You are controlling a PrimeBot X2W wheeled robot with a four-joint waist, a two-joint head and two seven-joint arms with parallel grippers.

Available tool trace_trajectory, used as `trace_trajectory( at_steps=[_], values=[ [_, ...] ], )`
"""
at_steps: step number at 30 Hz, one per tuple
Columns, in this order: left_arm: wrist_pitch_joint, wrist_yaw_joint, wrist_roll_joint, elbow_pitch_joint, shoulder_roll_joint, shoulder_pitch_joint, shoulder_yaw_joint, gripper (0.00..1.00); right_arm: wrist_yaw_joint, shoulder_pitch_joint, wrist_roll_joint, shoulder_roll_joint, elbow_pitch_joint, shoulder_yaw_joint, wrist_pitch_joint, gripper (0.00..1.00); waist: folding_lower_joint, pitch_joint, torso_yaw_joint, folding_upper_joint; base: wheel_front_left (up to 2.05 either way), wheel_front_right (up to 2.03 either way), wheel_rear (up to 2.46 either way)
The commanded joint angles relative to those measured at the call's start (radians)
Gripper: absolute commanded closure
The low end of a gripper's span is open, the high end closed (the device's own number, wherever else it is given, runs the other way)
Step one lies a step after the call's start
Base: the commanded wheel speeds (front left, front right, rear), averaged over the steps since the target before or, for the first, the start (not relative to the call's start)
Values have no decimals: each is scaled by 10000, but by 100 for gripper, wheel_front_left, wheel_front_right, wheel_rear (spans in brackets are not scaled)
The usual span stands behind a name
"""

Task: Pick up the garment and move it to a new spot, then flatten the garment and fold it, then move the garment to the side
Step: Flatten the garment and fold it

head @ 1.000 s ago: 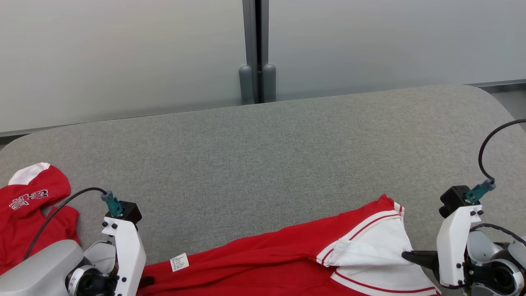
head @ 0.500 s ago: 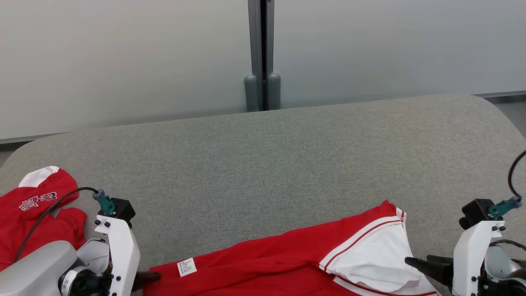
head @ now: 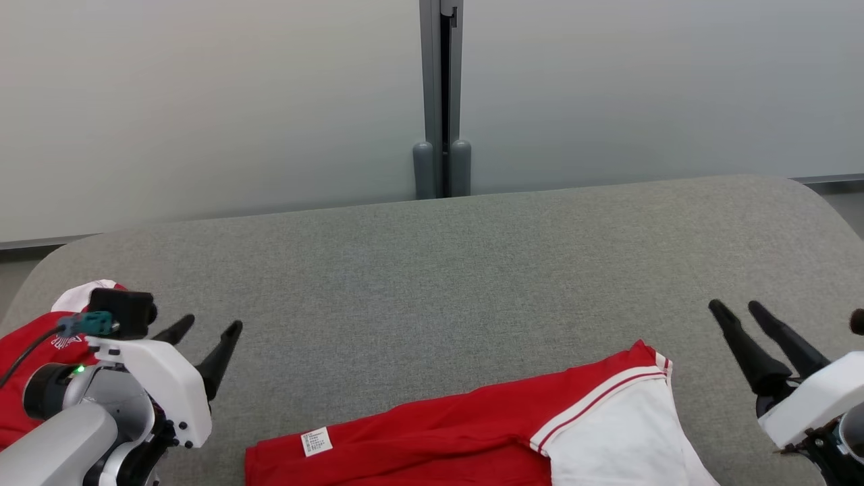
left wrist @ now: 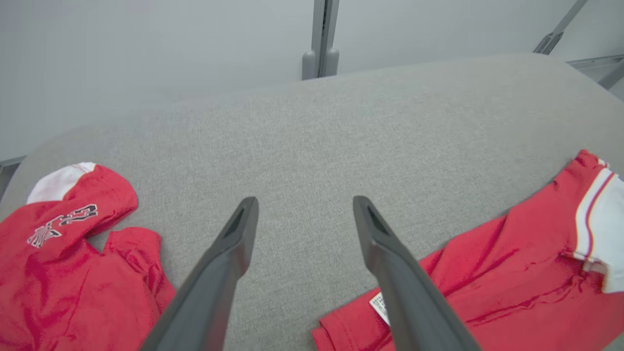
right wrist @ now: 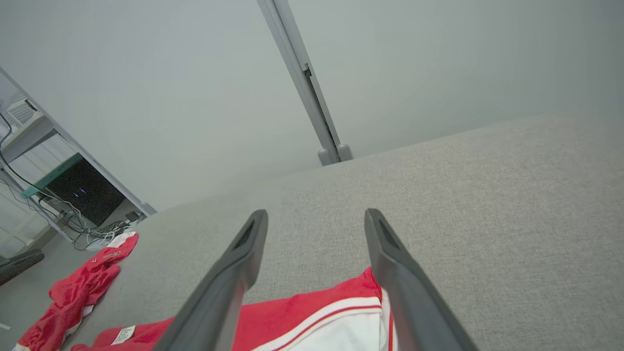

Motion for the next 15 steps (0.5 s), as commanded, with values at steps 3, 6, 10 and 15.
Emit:
trace_trajectory(
  at_steps=[3, 6, 10, 15],
  values=[
    [-1654, 599, 312, -245, -115, 525, 516, 0, 20, 264, -615, 482, 34, -590, -1049, 0, 0, -31, 51, 0, 0, 0, 0],
    [-2852, 946, 519, -578, -260, 1157, 733, 0, 20, 495, -1250, 1061, 102, -1141, -1918, 0, 0, -66, 95, 0, 0, 0, 0],
    [-3487, 1437, 939, -908, -523, 1764, 1320, 0, 20, 798, -1988, 1813, 177, -1746, -2850, 0, 0, -52, 204, 0, 0, 0, 0],
    [-3548, 1726, 2542, -1431, -1378, 2807, 3242, 0, 20, 1426, -2601, 2405, 492, -2167, -3504, 0, 0, -32, 462, 0, 0, 0, 0]
  ],
)
